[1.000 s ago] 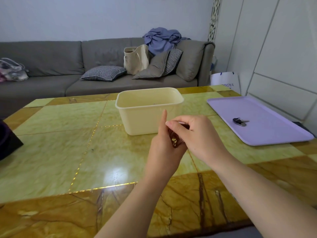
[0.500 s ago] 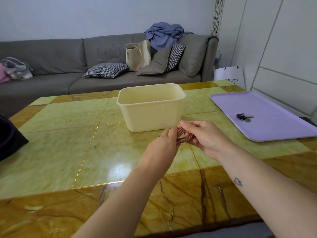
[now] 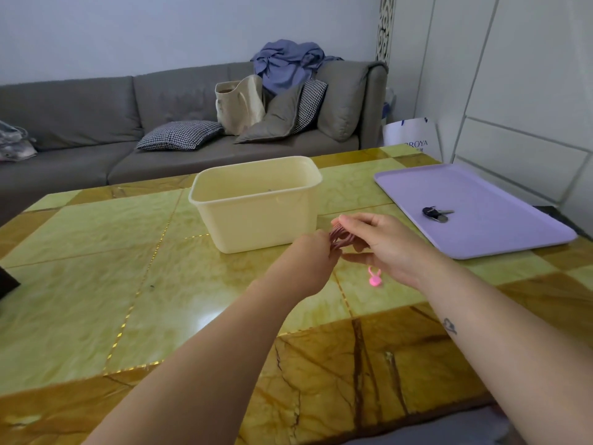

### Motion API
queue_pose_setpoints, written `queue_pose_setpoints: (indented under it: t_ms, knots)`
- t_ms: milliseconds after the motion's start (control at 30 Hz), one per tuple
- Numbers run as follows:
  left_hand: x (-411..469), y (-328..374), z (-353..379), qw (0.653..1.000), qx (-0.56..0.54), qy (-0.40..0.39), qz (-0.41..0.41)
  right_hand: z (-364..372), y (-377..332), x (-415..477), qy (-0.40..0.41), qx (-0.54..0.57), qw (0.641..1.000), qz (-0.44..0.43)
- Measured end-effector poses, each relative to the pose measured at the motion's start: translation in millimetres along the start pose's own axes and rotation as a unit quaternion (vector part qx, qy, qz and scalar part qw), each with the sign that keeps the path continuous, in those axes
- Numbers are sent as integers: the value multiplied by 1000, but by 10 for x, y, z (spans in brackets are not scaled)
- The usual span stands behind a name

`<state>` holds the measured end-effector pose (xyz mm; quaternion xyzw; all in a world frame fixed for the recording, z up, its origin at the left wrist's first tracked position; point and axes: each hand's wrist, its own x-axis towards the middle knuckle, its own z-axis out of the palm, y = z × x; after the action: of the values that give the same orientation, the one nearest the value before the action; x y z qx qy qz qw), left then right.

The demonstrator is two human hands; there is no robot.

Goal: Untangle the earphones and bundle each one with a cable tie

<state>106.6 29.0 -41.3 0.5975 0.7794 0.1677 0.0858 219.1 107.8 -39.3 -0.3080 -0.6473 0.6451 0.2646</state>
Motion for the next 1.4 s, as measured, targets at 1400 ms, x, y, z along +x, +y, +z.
queue_pose_setpoints:
  t_ms: [1400]
  knots:
    - [-735,-486,-59,788,-607,-2,-103,522,121,-282,0,-377,849,-371]
